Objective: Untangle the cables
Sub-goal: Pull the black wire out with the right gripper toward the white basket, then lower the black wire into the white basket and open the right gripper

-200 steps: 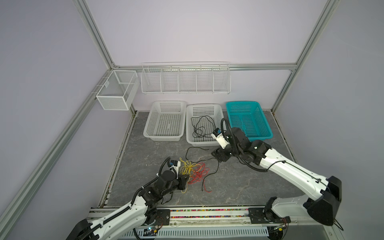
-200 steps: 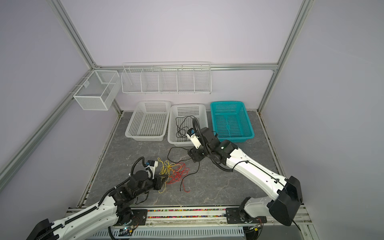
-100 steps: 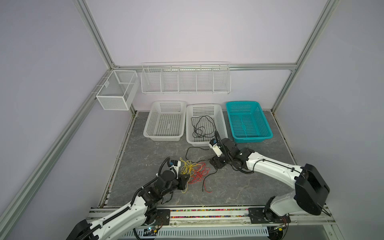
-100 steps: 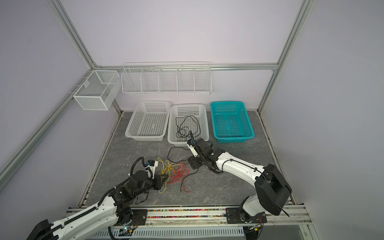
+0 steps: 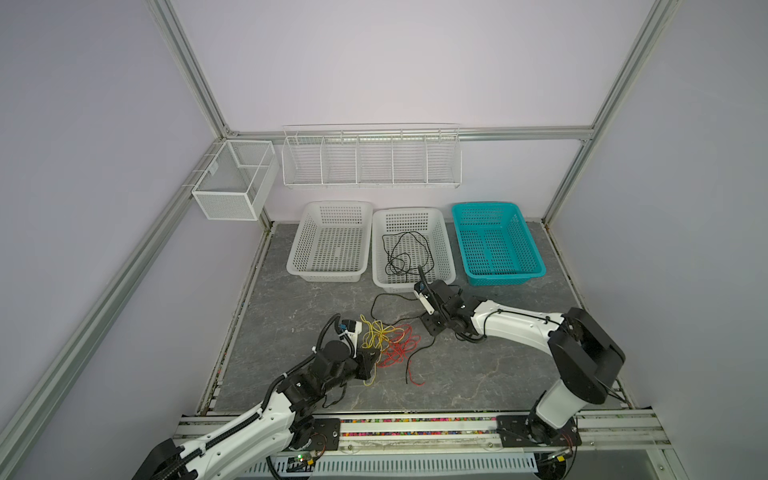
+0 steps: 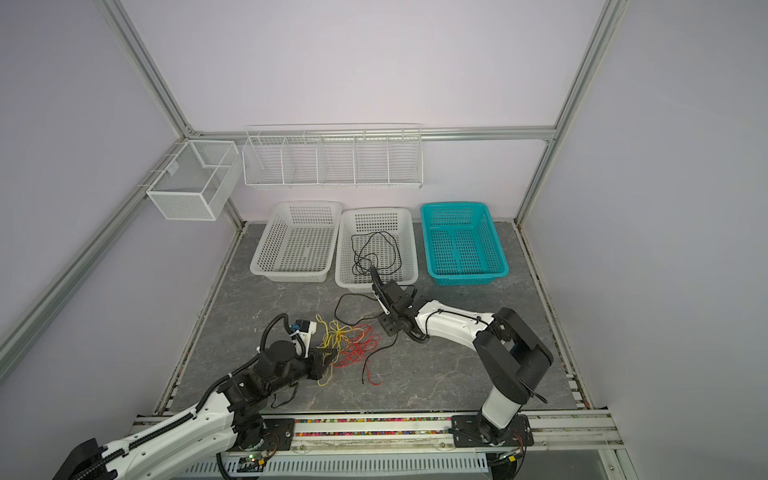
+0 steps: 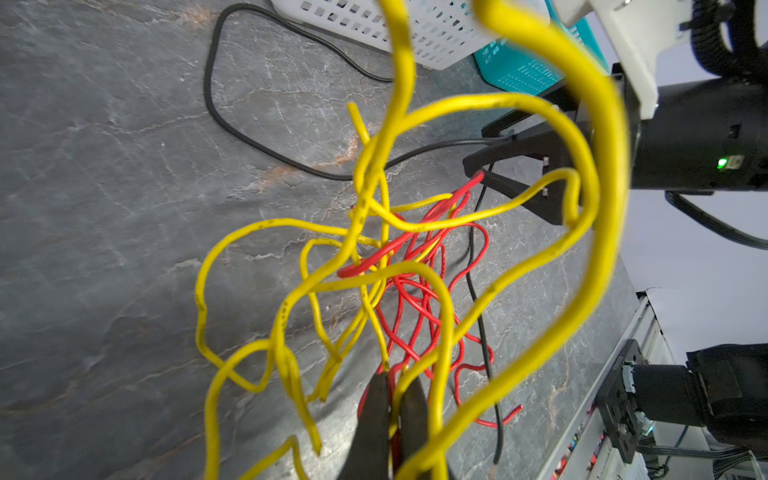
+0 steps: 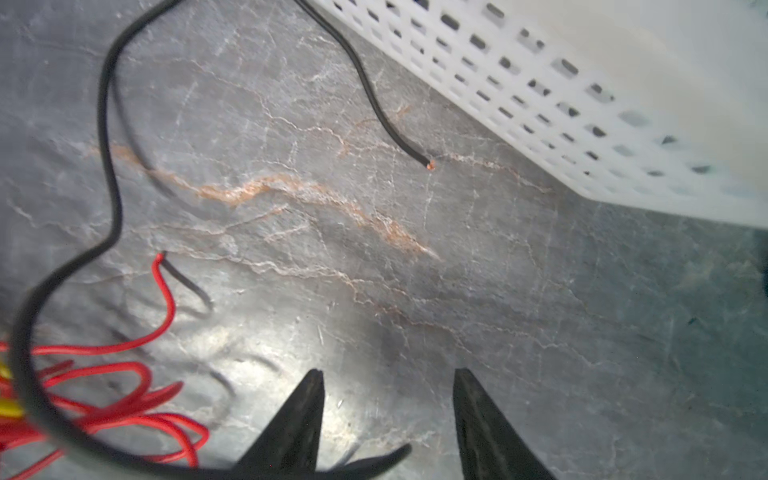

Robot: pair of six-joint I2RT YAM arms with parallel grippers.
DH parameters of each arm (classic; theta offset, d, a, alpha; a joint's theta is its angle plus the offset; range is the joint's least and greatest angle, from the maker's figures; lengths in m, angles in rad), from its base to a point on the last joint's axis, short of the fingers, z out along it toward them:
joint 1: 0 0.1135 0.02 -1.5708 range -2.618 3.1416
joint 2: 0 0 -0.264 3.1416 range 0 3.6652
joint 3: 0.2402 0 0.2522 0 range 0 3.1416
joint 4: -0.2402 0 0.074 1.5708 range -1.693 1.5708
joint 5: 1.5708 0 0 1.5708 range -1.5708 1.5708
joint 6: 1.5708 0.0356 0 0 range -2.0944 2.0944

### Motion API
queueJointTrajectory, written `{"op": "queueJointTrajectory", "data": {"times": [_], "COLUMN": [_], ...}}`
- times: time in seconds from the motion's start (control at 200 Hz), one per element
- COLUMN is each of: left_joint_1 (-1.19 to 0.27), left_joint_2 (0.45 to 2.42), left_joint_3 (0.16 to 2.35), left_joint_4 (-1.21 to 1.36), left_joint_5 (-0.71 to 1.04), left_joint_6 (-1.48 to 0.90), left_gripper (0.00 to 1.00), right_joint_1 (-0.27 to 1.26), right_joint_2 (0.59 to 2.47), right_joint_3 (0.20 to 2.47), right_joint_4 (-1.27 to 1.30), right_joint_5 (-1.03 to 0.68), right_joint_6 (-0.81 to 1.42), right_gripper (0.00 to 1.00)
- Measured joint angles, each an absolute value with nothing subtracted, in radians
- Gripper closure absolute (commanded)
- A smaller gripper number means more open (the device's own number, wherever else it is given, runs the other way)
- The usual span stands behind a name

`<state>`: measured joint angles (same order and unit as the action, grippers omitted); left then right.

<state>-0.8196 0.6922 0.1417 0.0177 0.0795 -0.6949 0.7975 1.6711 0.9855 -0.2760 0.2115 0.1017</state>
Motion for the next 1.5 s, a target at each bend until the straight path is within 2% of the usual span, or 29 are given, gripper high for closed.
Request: {"op": "queueJointTrajectory", "data": {"times": [0.135, 0.285, 0.43, 0.77, 1.04, 1.27, 1.5], "left_joint_1": [-0.820, -0.820, -0.820, -0.820, -0.820, -0.820, -0.820], "left_joint_2": [0.692, 0.709, 0.730, 0.754, 0.810, 0.823, 0.819], "left_joint_3": [0.142, 0.142, 0.142, 0.142, 0.142, 0.142, 0.142], "left_joint_4": [0.018, 0.027, 0.033, 0.048, 0.056, 0.056, 0.055], "left_joint_5": [0.080, 0.080, 0.080, 0.080, 0.080, 0.076, 0.063], "left_joint_6": [-0.695, -0.695, -0.695, -0.695, -0.695, -0.695, -0.695], "left_gripper": [1.00, 1.00, 1.00, 1.00, 1.00, 1.00, 1.00], "right_joint_1": [0.797, 0.797, 0.797, 0.797, 0.797, 0.797, 0.794], "right_joint_2": [1.665, 1.608, 1.486, 1.217, 1.054, 1.028, 1.124], "right_joint_3": [0.986, 0.986, 0.986, 1.007, 1.153, 1.292, 1.467], "right_joint_4": [-0.258, -0.258, -0.270, -0.361, -0.456, -0.516, -0.572], "right_joint_5": [0.223, 0.234, 0.247, 0.234, 0.216, 0.221, 0.269], "right_joint_6": [0.099, 0.097, 0.098, 0.105, 0.110, 0.113, 0.109], "right_gripper": [0.82, 0.89, 0.92, 0.93, 0.93, 0.93, 0.93]}}
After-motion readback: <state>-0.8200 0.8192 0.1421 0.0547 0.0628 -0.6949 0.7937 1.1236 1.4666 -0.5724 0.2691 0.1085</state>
